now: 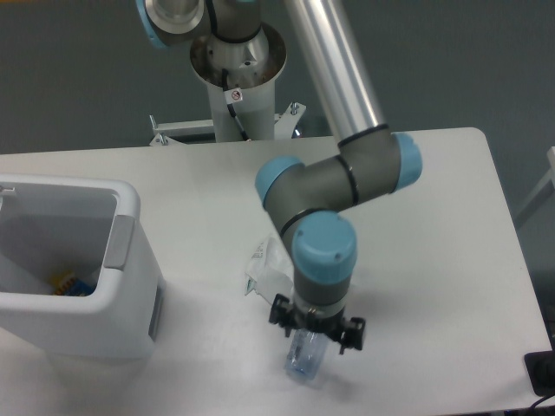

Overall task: Place the trash in the trash can
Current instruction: 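Move the gripper over the clear water bottle and lower onto it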

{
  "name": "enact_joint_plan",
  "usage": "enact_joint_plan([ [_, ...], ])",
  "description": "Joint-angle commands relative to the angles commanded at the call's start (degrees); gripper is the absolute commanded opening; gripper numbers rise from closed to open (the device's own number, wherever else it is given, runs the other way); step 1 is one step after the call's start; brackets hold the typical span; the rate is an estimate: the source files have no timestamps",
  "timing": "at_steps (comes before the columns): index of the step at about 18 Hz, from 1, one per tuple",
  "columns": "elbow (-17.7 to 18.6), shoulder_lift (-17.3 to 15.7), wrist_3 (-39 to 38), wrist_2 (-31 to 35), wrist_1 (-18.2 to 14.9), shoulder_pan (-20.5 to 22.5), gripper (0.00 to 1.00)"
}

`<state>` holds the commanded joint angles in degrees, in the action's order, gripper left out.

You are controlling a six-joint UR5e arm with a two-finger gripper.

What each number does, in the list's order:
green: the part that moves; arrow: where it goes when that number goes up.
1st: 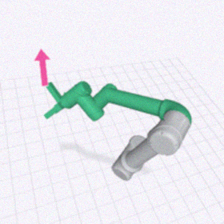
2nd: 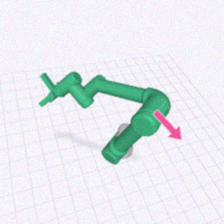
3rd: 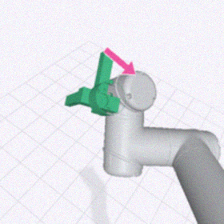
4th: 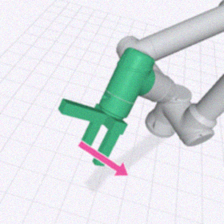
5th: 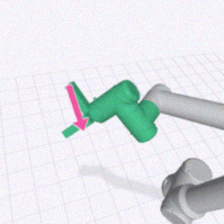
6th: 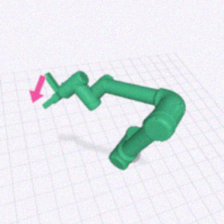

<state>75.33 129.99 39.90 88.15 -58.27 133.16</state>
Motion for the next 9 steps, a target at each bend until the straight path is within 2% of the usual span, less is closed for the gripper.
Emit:
enact_joint_plan([
  [4, -1.41, 2.28, -0.18, 0.96, -0.35, -0.26, 1.0],
  [7, -1.76, 2.82, -1.23, 1.75, -0.26, -0.35, 1.0],
  [9, -1.76, 3.69, -1.32, 4.2, -0.26, -1.22, 1.0],
])
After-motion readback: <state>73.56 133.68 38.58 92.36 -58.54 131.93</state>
